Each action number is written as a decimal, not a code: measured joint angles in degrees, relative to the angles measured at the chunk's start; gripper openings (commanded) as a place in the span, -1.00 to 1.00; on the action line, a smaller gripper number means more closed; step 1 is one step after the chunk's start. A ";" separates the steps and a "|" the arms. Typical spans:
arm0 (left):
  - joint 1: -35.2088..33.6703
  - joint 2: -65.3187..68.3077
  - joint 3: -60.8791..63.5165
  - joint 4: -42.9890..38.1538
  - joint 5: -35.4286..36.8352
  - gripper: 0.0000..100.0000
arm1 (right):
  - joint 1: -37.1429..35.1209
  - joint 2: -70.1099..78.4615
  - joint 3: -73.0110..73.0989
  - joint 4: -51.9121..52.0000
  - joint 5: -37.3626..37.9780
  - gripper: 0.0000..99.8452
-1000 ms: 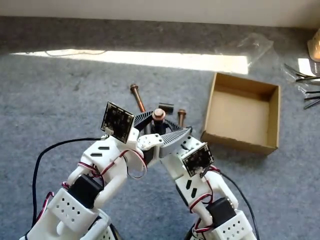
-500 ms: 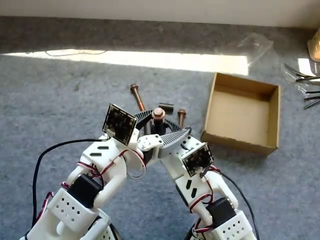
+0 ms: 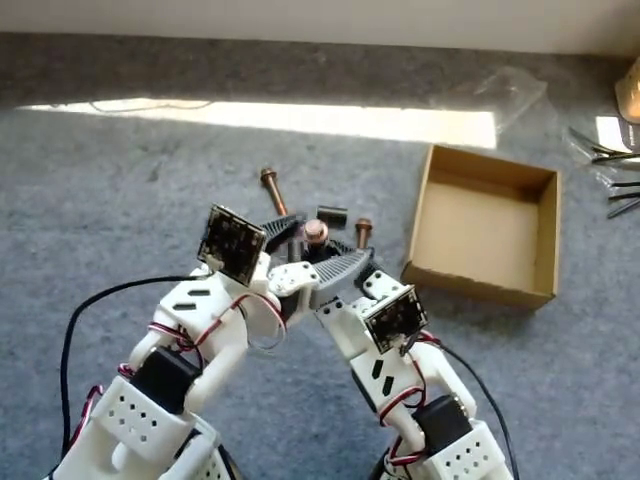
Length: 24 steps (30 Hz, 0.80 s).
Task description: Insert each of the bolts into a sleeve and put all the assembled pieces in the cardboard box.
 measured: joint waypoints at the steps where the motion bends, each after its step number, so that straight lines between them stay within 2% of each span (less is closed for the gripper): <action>1: -0.44 0.00 0.00 0.00 0.00 -0.37 | 0.00 -0.09 0.00 0.00 0.00 -0.99; 6: -0.62 0.00 0.35 -0.70 0.00 -0.37 | 0.00 -0.18 0.00 0.00 0.00 -0.99; 12: -1.23 0.00 3.34 -6.33 0.00 -0.38 | 0.00 -0.09 0.00 0.00 0.00 -0.99; 19: -1.14 0.00 2.37 -7.12 0.00 -0.38 | 0.00 -0.09 0.00 0.00 0.00 -0.99; 24: -6.15 0.00 -1.93 -6.77 0.00 -0.38 | 0.00 -0.09 0.00 0.00 0.00 -0.99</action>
